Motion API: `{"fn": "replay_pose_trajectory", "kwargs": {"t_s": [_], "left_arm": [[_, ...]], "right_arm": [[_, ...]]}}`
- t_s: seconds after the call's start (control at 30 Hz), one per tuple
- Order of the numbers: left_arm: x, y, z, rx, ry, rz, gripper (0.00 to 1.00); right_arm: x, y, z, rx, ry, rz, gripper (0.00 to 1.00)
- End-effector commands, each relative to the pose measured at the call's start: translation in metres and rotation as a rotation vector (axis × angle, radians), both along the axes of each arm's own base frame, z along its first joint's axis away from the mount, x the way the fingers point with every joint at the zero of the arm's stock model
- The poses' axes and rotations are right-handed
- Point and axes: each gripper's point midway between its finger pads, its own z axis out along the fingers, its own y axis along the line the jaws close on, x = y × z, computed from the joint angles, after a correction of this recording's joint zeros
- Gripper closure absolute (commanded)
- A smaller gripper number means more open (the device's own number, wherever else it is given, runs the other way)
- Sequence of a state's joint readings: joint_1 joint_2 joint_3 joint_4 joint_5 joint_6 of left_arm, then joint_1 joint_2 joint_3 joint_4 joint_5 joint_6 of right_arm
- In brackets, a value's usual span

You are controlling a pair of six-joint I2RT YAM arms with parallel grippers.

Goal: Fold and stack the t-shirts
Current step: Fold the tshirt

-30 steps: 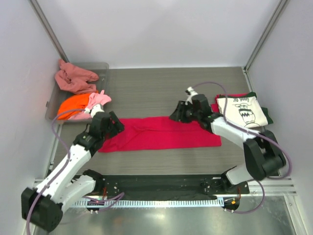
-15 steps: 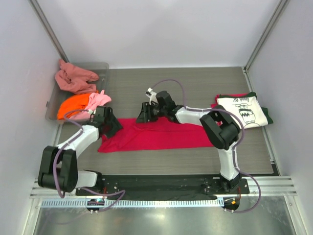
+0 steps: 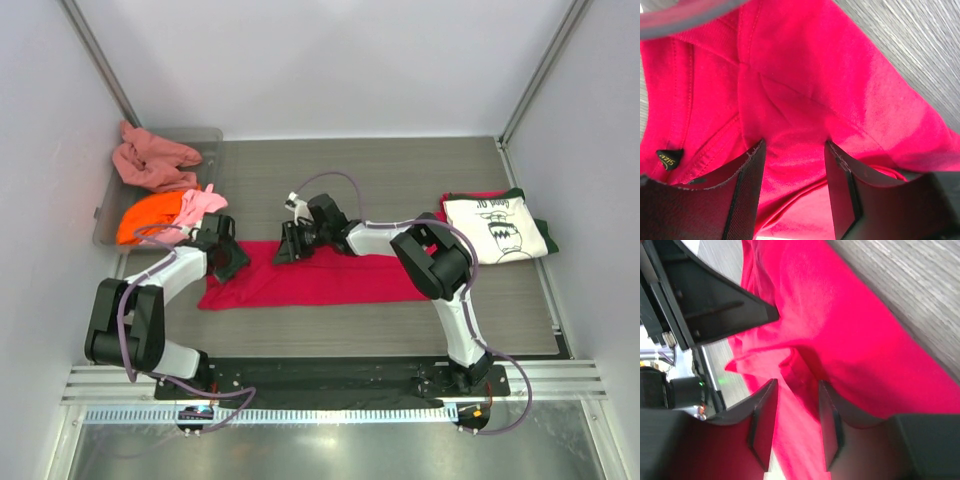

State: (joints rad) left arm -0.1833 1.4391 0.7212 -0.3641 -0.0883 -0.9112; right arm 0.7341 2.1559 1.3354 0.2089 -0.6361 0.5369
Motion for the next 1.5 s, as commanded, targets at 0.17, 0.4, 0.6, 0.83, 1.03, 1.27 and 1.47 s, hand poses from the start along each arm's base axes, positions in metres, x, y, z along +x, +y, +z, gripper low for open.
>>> {"fn": "replay_pose_trajectory", "kwargs": {"t_s": [0.17, 0.4, 0.6, 0.83, 1.03, 1.27, 1.47], "left_arm": [[-0.015, 0.02, -0.011, 0.102, 0.065, 0.02, 0.49], [-0.013, 0.022, -0.009, 0.111, 0.055, 0.02, 0.5], [-0.012, 0.023, -0.01, 0.119, 0.052, 0.018, 0.5], [-0.01, 0.021, -0.003, 0.107, 0.03, 0.024, 0.49], [-0.009, 0.02, 0.004, 0.099, 0.017, 0.028, 0.45], [-0.016, 0.019, 0.024, 0.112, -0.05, 0.018, 0.44], [-0.022, 0.018, 0.058, 0.089, -0.188, 0.059, 0.4]], "right_arm": [[-0.024, -0.016, 0.007, -0.023, -0.056, 0.069, 0.87], [-0.062, -0.061, 0.002, -0.094, -0.056, 0.06, 0.65], [-0.085, -0.081, 0.003, -0.098, -0.041, 0.065, 0.43], [-0.057, -0.036, 0.048, 0.068, -0.025, 0.055, 0.4], [-0.044, 0.004, 0.057, 0.166, 0.002, 0.063, 0.46], [-0.023, -0.038, 0.043, -0.065, -0.105, -0.066, 0.51], [-0.003, -0.145, 0.035, -0.221, -0.094, -0.362, 0.56]]}}
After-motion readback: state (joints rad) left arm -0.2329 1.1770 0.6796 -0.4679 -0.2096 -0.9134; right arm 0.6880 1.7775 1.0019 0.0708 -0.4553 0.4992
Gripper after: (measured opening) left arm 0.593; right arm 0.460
